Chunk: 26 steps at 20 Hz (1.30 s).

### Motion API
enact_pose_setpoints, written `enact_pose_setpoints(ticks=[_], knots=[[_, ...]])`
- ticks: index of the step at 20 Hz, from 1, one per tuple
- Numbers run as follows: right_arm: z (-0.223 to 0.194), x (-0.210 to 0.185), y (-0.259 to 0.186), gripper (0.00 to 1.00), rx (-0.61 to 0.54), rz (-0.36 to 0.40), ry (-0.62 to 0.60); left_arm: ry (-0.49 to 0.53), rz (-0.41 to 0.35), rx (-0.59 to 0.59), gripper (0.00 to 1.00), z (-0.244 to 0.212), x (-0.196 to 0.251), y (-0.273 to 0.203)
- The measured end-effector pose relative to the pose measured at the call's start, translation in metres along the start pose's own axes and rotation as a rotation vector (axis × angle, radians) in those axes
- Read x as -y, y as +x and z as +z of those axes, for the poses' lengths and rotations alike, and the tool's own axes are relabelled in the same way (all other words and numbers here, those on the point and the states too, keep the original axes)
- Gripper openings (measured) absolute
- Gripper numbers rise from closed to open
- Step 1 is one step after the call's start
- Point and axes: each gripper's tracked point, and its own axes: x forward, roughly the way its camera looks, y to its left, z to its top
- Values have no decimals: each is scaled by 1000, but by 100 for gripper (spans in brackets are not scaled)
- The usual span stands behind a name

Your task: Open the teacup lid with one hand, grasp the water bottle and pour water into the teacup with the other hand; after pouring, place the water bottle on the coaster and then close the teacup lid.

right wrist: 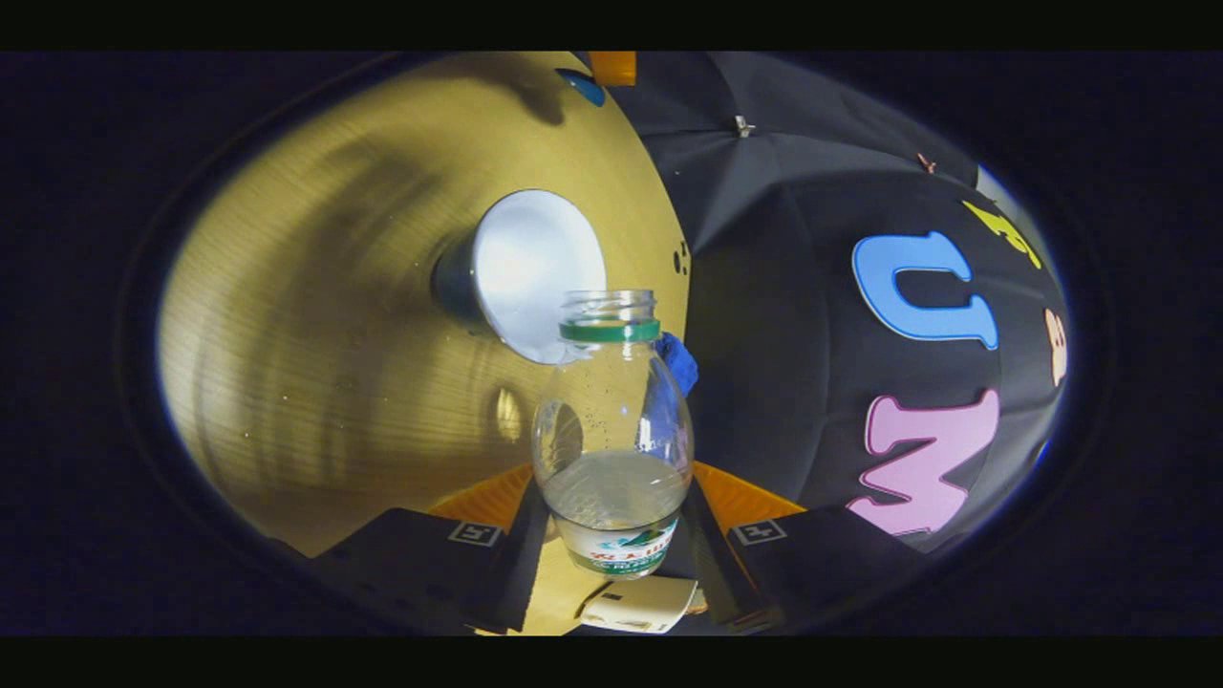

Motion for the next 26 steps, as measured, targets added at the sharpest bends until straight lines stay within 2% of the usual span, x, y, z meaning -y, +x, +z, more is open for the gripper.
enact_pose_setpoints(ticks=[8, 9, 11, 12, 14, 16, 17, 19, 20, 21, 22, 25, 26], knots=[[3, 6, -1, 72, 19, 2, -94, -6, -8, -9, 24, -4, -1, 1], [3, 6, -1, 67, 22, 3, -105, -8, -8, -11, 27, -5, -2, 1], [4, 9, -2, 67, 30, 3, -138, -12, -7, -13, 27, -4, -4, 1], [4, 10, -1, 72, 34, 4, -154, -12, -6, -12, 24, -3, -6, -1], [5, 11, -1, 72, 41, 7, -175, -11, -2, -11, 27, -3, -9, 0], [6, 15, -1, 71, 47, -8, -198, -13, 1, -11, 24, -2, -12, 0], [7, 15, -1, 71, 53, -15, -210, -14, 2, -10, 27, -3, -13, 0], [5, 15, 1, 72, 54, -9, -229, -16, 5, -8, 24, -2, -14, 0], [5, 20, 2, 72, 51, -10, -241, -19, 4, -9, 27, -2, -14, -1], [4, 20, 2, 72, 49, -10, -245, -19, 5, -8, 24, -2, -14, -2], [4, 20, 2, 72, 49, -11, -250, -18, 4, -7, 27, -2, -14, -3], [5, 25, 3, 72, 54, -27, -268, -15, 1, -9, 27, -3, -15, -4], [5, 24, 2, 72, 57, -32, -276, -18, -3, -14, 24, -5, -14, -4]])
